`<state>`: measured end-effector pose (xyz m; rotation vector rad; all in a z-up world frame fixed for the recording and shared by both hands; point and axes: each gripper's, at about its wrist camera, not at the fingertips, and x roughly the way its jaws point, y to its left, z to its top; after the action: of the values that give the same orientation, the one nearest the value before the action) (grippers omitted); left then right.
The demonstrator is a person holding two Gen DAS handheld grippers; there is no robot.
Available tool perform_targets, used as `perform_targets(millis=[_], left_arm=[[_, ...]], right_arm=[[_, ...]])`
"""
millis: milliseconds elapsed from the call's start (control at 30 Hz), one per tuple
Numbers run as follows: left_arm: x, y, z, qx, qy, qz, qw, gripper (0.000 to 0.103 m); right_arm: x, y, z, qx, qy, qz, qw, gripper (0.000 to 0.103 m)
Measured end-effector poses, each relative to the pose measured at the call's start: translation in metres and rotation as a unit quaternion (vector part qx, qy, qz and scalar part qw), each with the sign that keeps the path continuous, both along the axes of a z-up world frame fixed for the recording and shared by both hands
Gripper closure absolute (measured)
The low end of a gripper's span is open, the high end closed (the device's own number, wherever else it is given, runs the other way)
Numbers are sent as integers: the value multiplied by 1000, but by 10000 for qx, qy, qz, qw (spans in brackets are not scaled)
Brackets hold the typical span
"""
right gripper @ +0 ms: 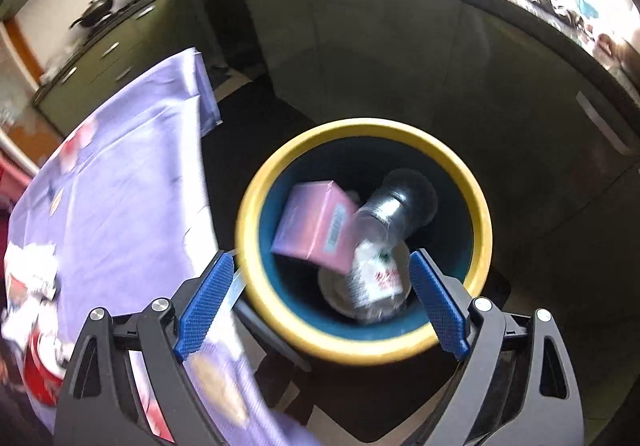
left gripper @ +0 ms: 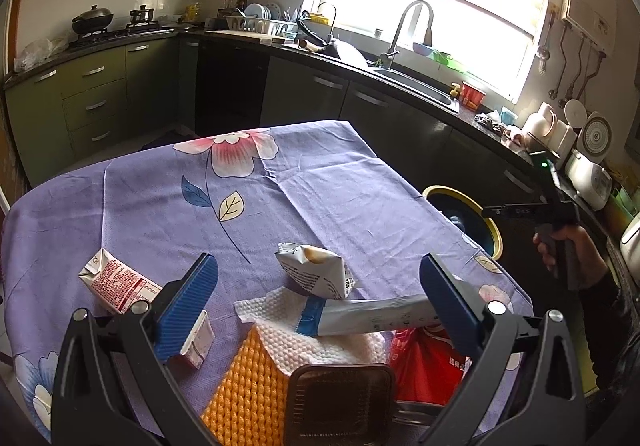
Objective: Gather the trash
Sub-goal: 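Drop the plastic cup into the bin from the right gripper, then grasp the brown plastic tray with the left gripper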
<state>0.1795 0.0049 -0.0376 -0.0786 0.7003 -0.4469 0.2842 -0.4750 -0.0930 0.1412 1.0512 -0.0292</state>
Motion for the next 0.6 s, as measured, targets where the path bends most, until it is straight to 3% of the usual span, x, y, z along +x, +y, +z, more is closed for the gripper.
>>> perform_targets(millis=[167, 333, 600], left_arm=[[-10, -8, 0, 174, 141, -70, 9997, 7], [-26, -14, -7, 633, 253, -82, 9976, 7], [-45, -2, -21, 693, 619, -251, 9954, 7]], right_arm=[[-44, 17, 3, 297, -116, 221, 9992, 15], [-82, 29, -6, 437, -144, 328, 9984, 15], [-110, 53, -23, 716, -100, 546, 9959, 15]])
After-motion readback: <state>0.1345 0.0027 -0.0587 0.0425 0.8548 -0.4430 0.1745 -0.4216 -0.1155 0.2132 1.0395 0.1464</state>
